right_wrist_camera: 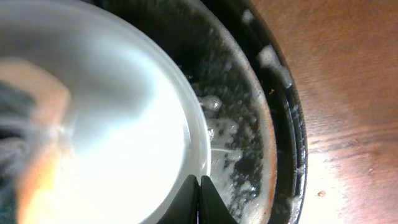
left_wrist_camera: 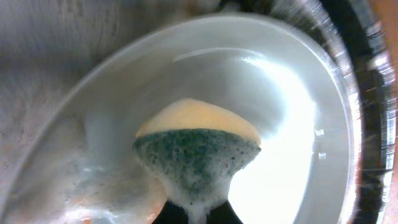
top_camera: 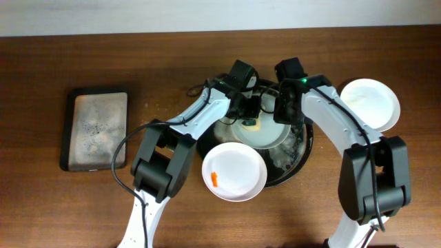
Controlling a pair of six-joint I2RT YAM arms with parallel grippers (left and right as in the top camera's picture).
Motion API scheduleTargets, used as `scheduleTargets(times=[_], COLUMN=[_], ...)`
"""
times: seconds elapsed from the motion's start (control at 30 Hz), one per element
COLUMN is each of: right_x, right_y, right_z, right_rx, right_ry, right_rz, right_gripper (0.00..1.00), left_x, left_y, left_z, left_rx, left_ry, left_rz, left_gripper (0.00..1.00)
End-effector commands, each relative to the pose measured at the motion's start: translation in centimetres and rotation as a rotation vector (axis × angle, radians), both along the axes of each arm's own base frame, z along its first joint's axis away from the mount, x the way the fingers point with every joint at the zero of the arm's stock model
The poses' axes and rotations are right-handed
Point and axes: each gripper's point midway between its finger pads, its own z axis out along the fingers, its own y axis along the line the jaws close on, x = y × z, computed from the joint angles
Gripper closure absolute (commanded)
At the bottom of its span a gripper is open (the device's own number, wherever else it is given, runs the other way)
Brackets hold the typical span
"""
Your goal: Clean dirty plates on tray and stack at the side
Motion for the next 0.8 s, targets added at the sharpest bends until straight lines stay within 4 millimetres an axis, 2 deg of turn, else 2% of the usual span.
scheduleTargets(times=[0.0, 0.1, 0.23, 0.3, 0.33, 0.43, 0.5, 0.57, 0.63, 0.7, 0.77], right_x=[0.8, 0.9, 0.3, 0.0, -0.2, 0.0, -0.4, -0.5, -0.7, -0.7, -0.9], right_y=[0.1, 0.1, 0.1, 0.4, 0.1, 0.3, -0.9, -1.0, -0.6, 0.0, 0.3], right_z=[1.6, 1.7, 1.4, 0.9, 0.3, -1.1, -2.8, -3.7, -4.7, -5.7, -6.0], right_rx=[0.002, 0.003, 0.009, 0.064, 0.092, 0.231, 0.265, 0.277, 0.279, 0.301, 0.320], right_ry=[-0.050, -0.053, -0.025, 0.005, 0.023, 0.055, 0.088, 0.111, 0.132, 0.149, 0.164], right_rz=[-0.008, -0.008, -0.007, -0.009, -0.024, 0.007, -0.032, -0.037, -0.033, -0.026, -0.024], right_gripper=[0.96, 0.96, 0.95, 0.88, 0.82, 0.75, 0.72, 0.73, 0.79, 0.81, 0.82], left_x=[-0.9, -0.4, 0.8, 1.4, 1.5, 1.3, 1.1, 1.1, 1.0, 0.9, 0.8], left_y=[1.4, 3.9, 6.1, 6.2, 6.1, 5.8, 5.8, 5.7, 5.5, 5.3, 5.1], left_z=[-2.9, -3.5, -3.3, -2.9, -2.7, -2.7, -2.8, -2.8, -2.7, -2.7, -2.7], left_rx=[0.085, 0.189, 0.242, 0.252, 0.250, 0.252, 0.256, 0.256, 0.255, 0.255, 0.255], left_ry=[0.061, 0.060, 0.041, 0.005, 0.002, 0.004, -0.001, -0.001, -0.003, -0.004, -0.007], left_rz=[0.033, 0.079, 0.111, 0.083, 0.083, 0.076, 0.056, 0.055, 0.051, 0.044, 0.038], left_gripper=[1.00, 1.00, 1.00, 1.00, 1.00, 1.00, 1.00, 1.00, 1.00, 1.00, 1.00])
